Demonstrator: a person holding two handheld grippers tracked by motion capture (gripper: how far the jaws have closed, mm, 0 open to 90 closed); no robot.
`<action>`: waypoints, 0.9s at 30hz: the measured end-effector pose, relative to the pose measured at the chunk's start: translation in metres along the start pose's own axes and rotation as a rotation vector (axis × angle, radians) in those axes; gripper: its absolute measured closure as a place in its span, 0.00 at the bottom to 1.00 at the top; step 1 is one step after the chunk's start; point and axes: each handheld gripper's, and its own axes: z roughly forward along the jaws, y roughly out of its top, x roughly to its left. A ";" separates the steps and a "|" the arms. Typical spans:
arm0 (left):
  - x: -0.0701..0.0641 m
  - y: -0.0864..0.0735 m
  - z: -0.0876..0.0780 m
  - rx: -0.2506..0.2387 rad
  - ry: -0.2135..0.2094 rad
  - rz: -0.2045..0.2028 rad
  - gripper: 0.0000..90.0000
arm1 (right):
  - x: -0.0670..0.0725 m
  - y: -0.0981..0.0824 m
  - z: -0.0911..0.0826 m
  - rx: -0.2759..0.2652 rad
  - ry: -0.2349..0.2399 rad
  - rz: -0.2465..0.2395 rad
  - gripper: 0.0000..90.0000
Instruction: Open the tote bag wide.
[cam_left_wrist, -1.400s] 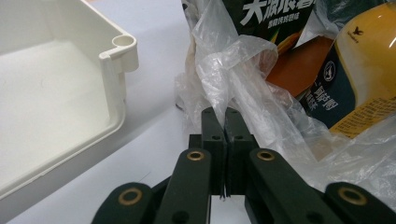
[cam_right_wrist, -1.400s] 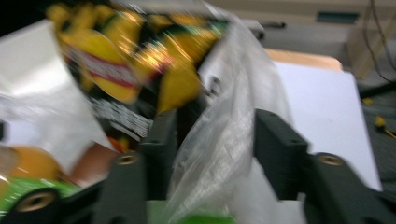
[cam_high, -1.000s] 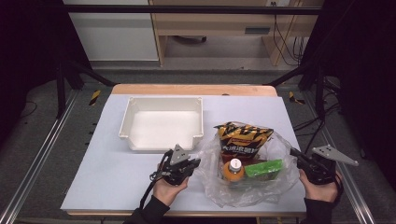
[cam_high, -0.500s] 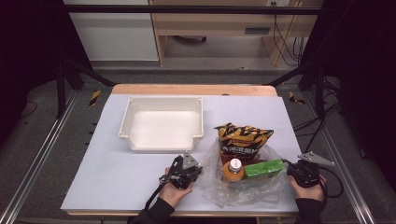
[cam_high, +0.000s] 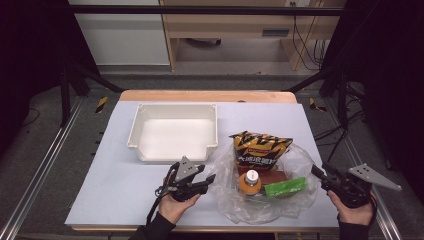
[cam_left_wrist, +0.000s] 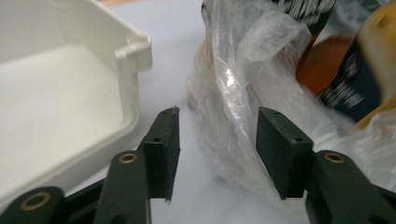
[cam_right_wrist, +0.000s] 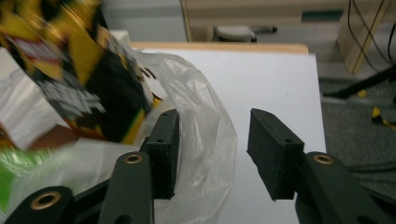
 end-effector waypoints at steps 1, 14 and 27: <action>0.000 0.010 -0.007 -0.035 0.000 0.003 0.48 | 0.004 0.010 -0.007 -0.026 0.006 -0.015 0.57; -0.017 0.055 -0.023 -0.128 -0.036 0.041 0.37 | 0.024 0.042 -0.014 -0.092 0.041 -0.061 0.54; -0.007 0.090 0.029 0.011 -0.014 0.062 0.56 | 0.020 0.030 0.031 0.053 0.066 -0.035 0.58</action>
